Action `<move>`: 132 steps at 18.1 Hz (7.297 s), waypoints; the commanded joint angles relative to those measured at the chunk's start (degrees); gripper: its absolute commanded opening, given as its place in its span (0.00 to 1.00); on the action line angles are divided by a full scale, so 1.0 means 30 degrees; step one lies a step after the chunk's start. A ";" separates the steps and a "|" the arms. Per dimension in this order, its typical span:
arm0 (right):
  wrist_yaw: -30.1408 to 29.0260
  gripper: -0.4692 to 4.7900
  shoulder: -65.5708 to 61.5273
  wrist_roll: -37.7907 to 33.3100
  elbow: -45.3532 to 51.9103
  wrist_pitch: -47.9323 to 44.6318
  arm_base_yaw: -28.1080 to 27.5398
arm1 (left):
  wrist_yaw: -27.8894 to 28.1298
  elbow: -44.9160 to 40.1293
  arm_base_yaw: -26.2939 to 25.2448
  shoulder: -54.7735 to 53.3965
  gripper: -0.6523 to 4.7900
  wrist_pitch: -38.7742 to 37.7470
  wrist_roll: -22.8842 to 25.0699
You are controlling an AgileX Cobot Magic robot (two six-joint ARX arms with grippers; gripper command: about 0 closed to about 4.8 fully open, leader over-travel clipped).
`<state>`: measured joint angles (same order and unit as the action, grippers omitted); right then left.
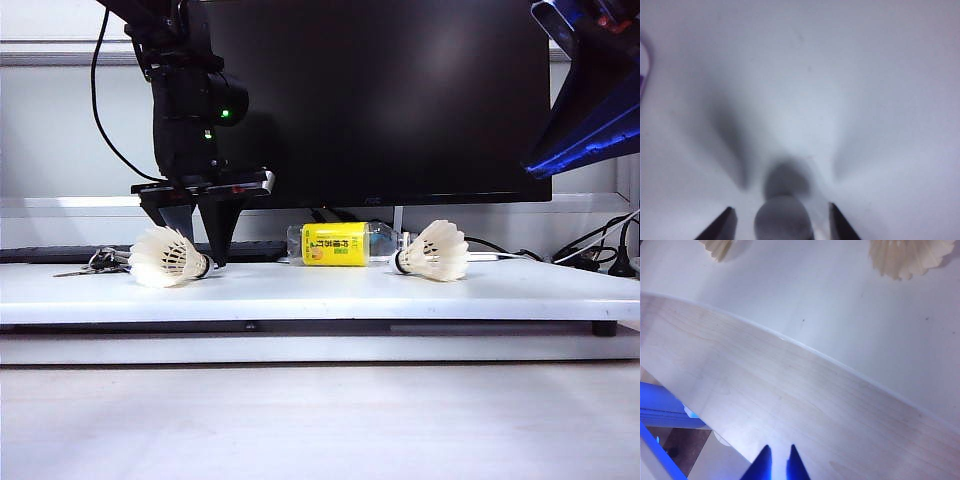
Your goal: Stack the badminton balls on the table vertically.
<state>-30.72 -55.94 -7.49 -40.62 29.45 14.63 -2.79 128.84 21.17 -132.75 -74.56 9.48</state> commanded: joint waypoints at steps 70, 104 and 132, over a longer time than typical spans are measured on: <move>0.0408 0.19 0.0058 0.0000 -0.0036 -0.0182 0.0007 | -0.6397 0.4510 0.1457 0.1683 0.31 0.9384 -0.1647; -0.0022 0.19 0.0066 0.0000 -0.0036 0.0175 0.0007 | -0.2106 -1.9045 0.1443 2.3044 0.30 2.0305 -0.1712; 0.0415 0.19 0.0051 0.0160 -0.0029 -0.0182 0.0007 | 0.4007 -2.9208 0.1457 0.9916 0.32 4.5302 -0.0801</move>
<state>-29.54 -55.94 -7.20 -40.62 29.85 14.63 9.10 41.17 25.52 -103.09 61.69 6.83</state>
